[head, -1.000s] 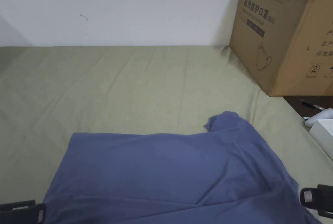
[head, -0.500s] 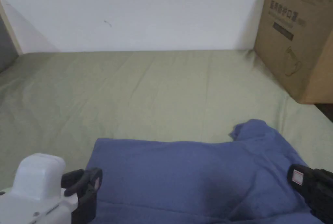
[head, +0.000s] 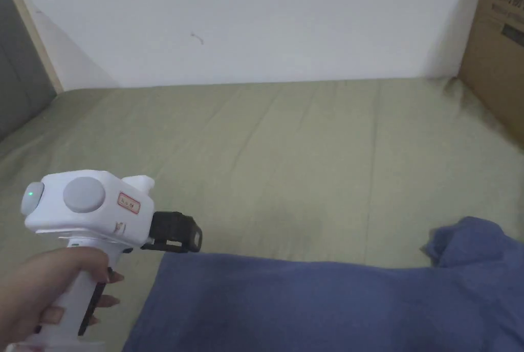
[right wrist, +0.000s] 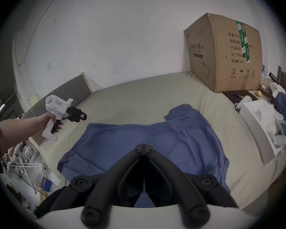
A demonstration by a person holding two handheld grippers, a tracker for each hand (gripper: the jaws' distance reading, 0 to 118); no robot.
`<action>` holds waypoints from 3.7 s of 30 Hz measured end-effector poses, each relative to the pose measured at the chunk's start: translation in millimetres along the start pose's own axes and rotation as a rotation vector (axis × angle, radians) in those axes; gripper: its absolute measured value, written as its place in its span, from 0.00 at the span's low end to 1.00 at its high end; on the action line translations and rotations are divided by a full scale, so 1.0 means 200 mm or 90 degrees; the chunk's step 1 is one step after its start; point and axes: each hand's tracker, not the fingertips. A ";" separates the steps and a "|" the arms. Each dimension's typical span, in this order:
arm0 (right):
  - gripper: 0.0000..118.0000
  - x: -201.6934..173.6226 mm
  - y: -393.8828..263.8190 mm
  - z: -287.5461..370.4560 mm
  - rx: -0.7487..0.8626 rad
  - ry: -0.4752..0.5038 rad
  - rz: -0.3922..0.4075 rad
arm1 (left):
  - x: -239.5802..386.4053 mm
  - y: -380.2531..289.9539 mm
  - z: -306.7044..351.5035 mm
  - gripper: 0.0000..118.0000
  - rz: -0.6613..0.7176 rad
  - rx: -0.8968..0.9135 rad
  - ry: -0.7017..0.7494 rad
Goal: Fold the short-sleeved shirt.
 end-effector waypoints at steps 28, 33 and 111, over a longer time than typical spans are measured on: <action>0.00 0.63 0.52 -0.82 -0.110 -0.024 -0.045 | 0.12 -0.13 -0.02 0.01 -0.118 0.063 0.036; 0.96 0.90 0.68 -1.18 -0.248 -0.083 -0.124 | 0.07 -0.11 -0.02 0.01 -0.099 0.057 0.027; 0.00 -0.53 -0.10 0.71 0.261 -0.028 0.056 | 0.75 -1.56 1.41 0.00 -0.093 0.526 -0.040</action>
